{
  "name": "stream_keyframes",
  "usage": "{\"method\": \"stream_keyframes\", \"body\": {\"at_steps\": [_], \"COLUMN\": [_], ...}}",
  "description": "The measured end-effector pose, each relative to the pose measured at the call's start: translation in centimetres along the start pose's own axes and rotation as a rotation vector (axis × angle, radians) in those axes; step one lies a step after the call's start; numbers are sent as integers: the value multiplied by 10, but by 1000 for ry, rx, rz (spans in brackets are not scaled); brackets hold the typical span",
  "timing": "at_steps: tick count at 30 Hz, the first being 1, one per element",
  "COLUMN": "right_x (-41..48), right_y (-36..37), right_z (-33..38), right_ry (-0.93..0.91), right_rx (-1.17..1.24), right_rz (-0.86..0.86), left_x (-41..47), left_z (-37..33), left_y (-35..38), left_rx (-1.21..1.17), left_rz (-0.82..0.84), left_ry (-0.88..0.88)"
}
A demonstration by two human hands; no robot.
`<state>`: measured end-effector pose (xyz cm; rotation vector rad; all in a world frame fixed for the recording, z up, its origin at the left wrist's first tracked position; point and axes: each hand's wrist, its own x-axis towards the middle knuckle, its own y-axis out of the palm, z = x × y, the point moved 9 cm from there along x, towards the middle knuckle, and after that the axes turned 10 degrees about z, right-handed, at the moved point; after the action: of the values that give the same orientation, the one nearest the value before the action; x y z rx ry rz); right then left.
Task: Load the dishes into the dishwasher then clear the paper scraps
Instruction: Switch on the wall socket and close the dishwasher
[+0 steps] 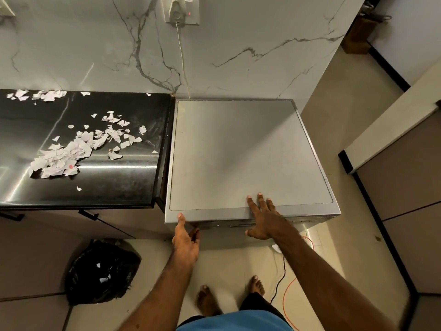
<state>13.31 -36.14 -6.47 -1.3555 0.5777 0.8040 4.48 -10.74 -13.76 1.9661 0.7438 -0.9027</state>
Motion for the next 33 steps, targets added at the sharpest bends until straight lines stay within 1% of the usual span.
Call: {"method": "stream_keyframes", "body": {"at_steps": [10,12,14,16,18,19,20,21,22,23,24,25,27,28,29,30,31,33], "right_x": [-1,-1,-1,-1,-3,-3,-3,-3,-5,-6,-7,-7,-7,-10,-17,-28,-41,-66], "right_y": [-2,-1,-1,-1,-2,-2,-2,-2,-3,-4,-5,-6,-9,-13,-21,-32,-39,-33], "right_z": [1,1,2,2,2,2,2,3,3,3,4,3,1,-2,-2,-8,-19,-50], "right_ry": [-15,-16,-18,-22,-21,-19,-19,-19,-18,-18,-21,-23,-33,-51,-90,-127,-147,-81], "right_rx": [4,8,15,21,24,27,29,31,32,34,34,35,60,102,178,319,524,931], "right_rz": [-4,-4,-9,-14,-24,-25,-26,-33,-40,-48,-56,-62,-94,-152,-246,-394,-565,-831], "left_x": [7,5,-1,-9,-21,-30,-40,-53,-68,-80,-85,-81,-65,-61,-59,-59,-59,-57], "left_z": [-5,-7,-11,-18,-24,-28,-32,-36,-38,-37,-33,-26,-16,-12,-10,-8,-7,-6], "left_y": [-1,-2,-3,1,19,36,57,83,108,130,147,156,158,158,157,158,160,165], "left_rx": [30,75,190,402,785,1028,1269,1485,1643,1748,1843,1944,2179,2306,2416,2495,2536,2584], "left_rz": [12,4,-23,-28,38,103,179,246,297,349,391,420,383,353,314,290,269,254], "left_ry": [26,45,62,63,32,57,145,293,455,587,662,651,539,522,532,558,582,579]}}
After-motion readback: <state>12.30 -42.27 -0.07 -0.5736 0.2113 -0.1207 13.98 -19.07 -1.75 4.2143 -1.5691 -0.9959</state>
